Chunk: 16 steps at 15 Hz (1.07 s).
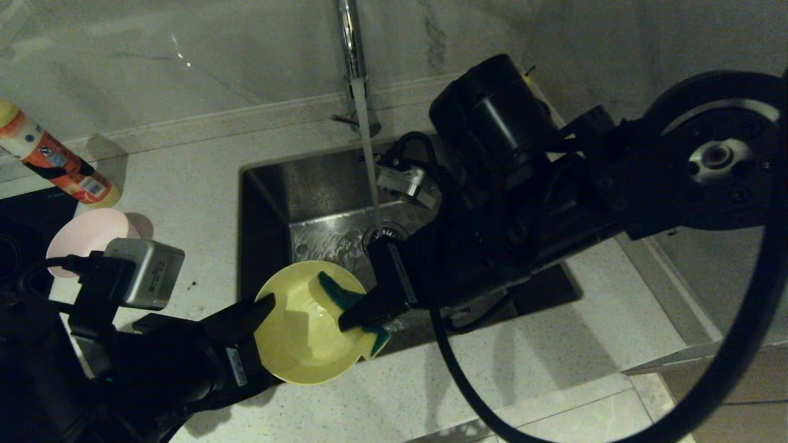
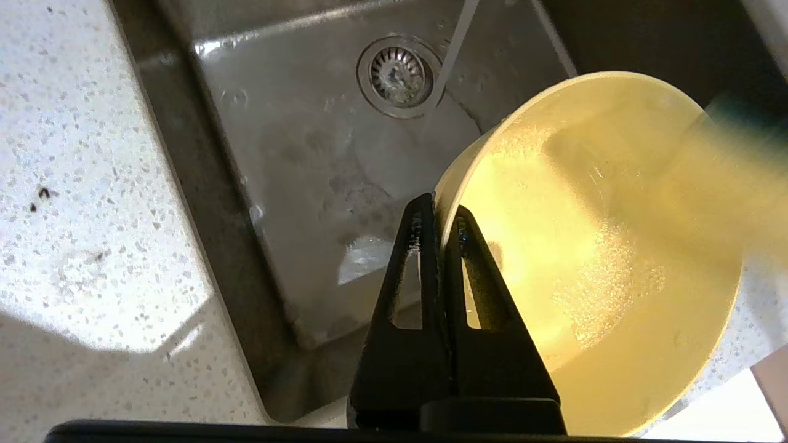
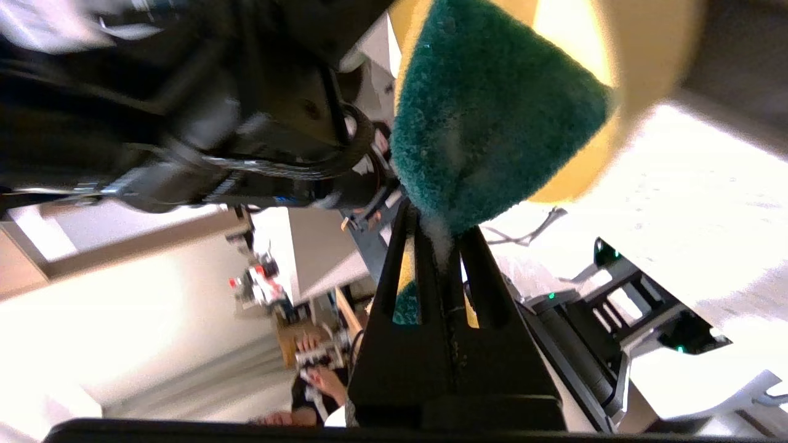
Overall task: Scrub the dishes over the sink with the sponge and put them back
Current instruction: Wipe the bowl, then rinse the bowl
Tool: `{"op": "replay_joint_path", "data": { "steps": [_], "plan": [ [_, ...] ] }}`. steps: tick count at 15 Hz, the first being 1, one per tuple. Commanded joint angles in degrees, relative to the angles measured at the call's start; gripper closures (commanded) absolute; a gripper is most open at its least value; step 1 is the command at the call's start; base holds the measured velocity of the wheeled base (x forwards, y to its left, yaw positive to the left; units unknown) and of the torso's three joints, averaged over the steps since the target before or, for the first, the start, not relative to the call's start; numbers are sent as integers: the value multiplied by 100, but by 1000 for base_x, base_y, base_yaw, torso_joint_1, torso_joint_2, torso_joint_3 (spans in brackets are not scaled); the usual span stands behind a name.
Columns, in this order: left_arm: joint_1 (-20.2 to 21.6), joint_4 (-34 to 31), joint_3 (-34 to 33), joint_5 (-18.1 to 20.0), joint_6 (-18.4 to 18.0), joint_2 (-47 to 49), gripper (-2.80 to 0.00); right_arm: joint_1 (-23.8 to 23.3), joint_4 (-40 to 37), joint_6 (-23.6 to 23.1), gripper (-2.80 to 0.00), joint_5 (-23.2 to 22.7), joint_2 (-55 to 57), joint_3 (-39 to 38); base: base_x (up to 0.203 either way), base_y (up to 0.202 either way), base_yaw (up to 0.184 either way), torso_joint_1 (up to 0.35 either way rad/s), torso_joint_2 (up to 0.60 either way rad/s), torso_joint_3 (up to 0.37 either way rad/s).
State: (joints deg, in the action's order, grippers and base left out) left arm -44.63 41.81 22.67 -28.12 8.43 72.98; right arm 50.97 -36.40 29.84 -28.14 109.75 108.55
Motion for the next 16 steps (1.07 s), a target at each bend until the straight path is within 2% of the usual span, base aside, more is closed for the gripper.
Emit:
{"op": "replay_joint_path", "data": {
  "steps": [1, 5, 7, 10, 13, 16],
  "plan": [
    [76, 23, -35, -18, 10, 79, 0, -59, -26, 23, 0, -28, -424, -4, 0, 0, 0, 0, 0, 0],
    [529, 39, 18, 49, 28, 315, 0, -54, -244, 25, 0, -86, -983, -30, 0, 0, 0, 0, 0, 0],
    [773, 17, 73, 28, 244, 367, 0, -68, -328, 28, 0, -108, -1353, -66, 0, 0, 0, 0, 0, 0],
    [1227, -303, 79, -14, 532, 243, 0, -444, -437, 21, 0, -220, -1855, -237, 0, 0, 0, 0, 0, 0],
    [1644, -1399, 306, -6, 998, -256, 0, -991, -441, 13, 0, -544, -2199, -562, 0, 0, 0, 0, 0, 0],
    [2142, -2953, 1012, 103, 1559, -861, 0, -1356, -361, 5, 0, -824, -2401, -1006, 0, 0, 0, 0, 0, 0]
  ]
}}
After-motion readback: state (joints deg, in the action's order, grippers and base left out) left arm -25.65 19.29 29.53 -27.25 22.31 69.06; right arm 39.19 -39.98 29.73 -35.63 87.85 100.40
